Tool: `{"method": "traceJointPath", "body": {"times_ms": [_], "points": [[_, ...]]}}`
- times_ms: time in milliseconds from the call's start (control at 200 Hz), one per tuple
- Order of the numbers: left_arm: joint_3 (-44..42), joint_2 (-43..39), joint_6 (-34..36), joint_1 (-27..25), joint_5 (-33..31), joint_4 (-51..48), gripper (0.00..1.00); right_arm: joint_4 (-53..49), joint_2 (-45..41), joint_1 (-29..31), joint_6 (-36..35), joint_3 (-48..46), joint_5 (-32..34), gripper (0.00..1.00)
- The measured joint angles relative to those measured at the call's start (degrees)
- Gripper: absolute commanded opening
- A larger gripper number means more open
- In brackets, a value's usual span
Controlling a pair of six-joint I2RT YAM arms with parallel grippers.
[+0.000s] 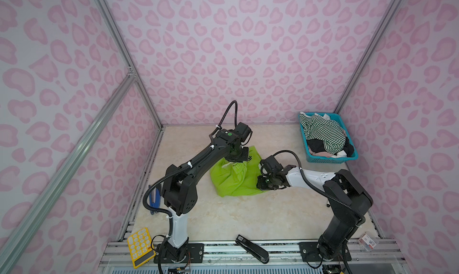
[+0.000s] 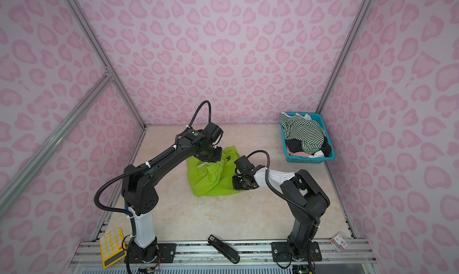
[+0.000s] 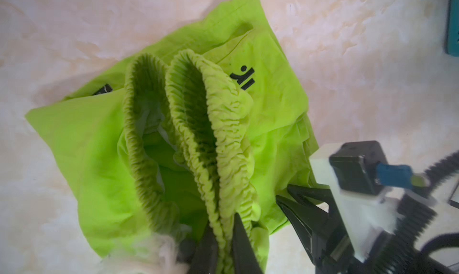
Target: Fold and stack the mixed laundry pile
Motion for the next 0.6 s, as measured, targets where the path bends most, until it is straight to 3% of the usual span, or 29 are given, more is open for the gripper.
{"method": "traceJointPath", "body": {"times_ms": [65, 140, 415, 600], "points": [[-0.37, -0.07, -1.77, -0.55, 2.58, 1.57, 0.52, -0.72, -1.88, -0.22, 0.09, -0.52, 1.55, 0.28], [-1.95, -1.29, -3.19, -0.68, 5.57, 4.72, 0.60, -1.92, -4.15, -0.57, 0.44, -0.72, 3.17, 0.28], [-13.42, -14.45, -7.78, 5.14, 8.26, 13.66, 0.61, -9.92, -11.91, -1.03, -2.95, 2.84, 9.38, 0.39], [-28.06, -20.20, -10.12, 12.59, 4.81, 16.44, 0.61, -13.49, -11.39, -1.42, -10.62, 10.95, 5.03, 0.48]]}}
